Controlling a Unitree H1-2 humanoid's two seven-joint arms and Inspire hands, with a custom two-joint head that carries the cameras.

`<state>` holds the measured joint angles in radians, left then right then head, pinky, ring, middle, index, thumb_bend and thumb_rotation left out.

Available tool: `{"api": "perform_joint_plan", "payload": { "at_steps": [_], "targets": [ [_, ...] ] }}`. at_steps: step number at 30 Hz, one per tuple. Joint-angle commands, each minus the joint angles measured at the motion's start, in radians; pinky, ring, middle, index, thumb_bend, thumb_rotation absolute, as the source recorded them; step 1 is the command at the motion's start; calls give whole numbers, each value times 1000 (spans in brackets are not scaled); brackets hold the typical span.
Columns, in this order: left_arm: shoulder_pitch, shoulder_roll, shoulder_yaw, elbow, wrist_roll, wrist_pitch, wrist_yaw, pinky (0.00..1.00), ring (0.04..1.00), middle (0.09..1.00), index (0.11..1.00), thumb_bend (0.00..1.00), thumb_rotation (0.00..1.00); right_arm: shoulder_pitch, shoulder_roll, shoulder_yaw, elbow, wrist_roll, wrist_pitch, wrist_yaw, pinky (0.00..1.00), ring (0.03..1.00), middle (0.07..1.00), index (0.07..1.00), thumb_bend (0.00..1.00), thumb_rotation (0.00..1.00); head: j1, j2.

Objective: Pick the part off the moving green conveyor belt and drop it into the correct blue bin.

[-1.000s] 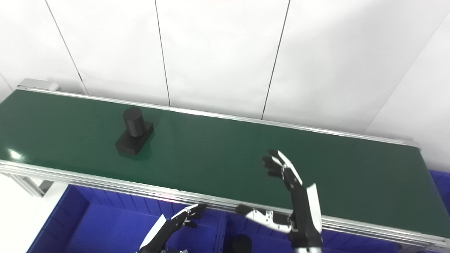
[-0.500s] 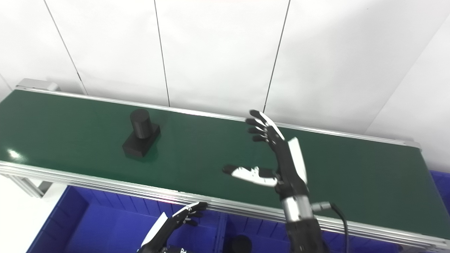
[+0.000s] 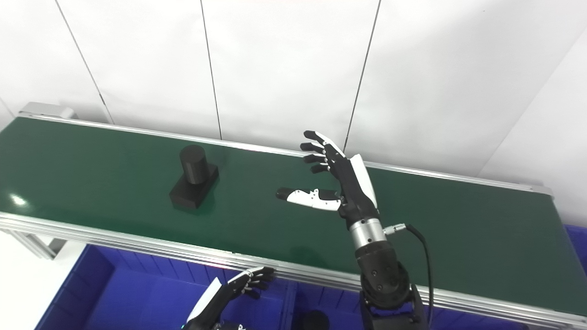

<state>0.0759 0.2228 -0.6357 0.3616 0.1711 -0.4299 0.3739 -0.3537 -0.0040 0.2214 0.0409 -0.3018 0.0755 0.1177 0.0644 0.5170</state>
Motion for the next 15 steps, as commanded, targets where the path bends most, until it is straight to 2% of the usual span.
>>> {"api": "perform_joint_plan", "payload": {
  "at_steps": [1, 8, 10, 15],
  "targets": [
    [-10, -6, 3, -21, -12, -40, 10, 660, 737, 787, 819, 860, 257, -56, 16, 5, -5, -7, 18, -4, 680, 748, 794, 874, 872, 348, 2, 2],
    [17, 8, 12, -66, -11, -40, 20, 658, 730, 779, 805, 866, 246, -133, 35, 41, 91, -35, 14, -8, 712, 759, 789, 876, 858, 341, 1, 2],
    [31, 12, 22, -85, -20, -40, 9, 670, 740, 779, 804, 872, 251, -151, 41, 52, 105, -45, 34, -4, 714, 768, 800, 880, 850, 346, 1, 2],
    [89, 7, 76, -144, -91, -40, -73, 686, 735, 773, 796, 898, 226, -203, 56, 74, 154, -60, 72, 7, 685, 770, 823, 885, 845, 357, -4, 4]
  ]
}}
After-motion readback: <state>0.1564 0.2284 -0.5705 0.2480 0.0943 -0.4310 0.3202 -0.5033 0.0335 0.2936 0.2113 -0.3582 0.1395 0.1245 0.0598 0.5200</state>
